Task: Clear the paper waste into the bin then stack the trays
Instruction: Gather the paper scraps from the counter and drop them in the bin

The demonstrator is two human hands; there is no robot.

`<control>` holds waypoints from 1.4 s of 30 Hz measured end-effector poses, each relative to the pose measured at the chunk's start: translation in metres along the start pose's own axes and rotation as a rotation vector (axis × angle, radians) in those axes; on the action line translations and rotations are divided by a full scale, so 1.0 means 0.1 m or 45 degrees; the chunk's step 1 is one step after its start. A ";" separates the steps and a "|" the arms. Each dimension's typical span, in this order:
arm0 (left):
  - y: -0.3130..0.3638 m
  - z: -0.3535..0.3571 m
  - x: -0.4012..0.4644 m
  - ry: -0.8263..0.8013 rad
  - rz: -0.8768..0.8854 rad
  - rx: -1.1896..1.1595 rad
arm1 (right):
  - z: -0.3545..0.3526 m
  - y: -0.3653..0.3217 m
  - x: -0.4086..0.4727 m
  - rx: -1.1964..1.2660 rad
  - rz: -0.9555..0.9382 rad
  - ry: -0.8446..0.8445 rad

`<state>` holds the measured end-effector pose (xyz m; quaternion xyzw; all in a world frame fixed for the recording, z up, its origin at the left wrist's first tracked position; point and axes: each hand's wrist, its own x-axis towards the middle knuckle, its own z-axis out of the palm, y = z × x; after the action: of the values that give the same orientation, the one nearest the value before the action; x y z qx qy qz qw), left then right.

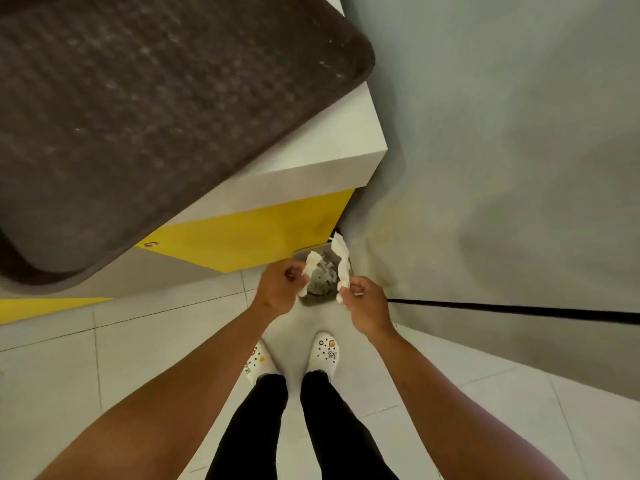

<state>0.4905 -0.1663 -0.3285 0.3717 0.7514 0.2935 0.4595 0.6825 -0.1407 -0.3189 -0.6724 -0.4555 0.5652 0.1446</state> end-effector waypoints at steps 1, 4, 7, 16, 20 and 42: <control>-0.14 0.09 0.11 -0.005 -0.010 0.010 | 0.07 0.15 0.13 -0.016 0.020 -0.006; -0.51 0.36 0.40 -0.008 -0.109 -0.032 | 0.25 0.53 0.49 -0.101 0.073 -0.024; -0.84 0.59 0.67 -0.019 -0.141 0.027 | 0.42 0.77 0.80 -0.171 0.101 -0.022; -1.19 0.91 1.07 -0.096 -0.160 0.035 | 0.59 1.11 1.51 -0.285 0.111 0.030; -1.10 0.80 0.92 -0.089 -0.044 0.059 | 0.47 1.15 1.49 -0.219 0.149 -0.031; 1.25 -1.24 -1.30 -0.129 0.395 -0.105 | -0.57 -1.91 -1.38 -0.322 -0.380 -0.348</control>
<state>0.4530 -0.2171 -0.1190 0.4784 0.6481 0.3725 0.4608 0.6554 -0.1257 -0.0784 -0.5276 -0.6324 0.5618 0.0783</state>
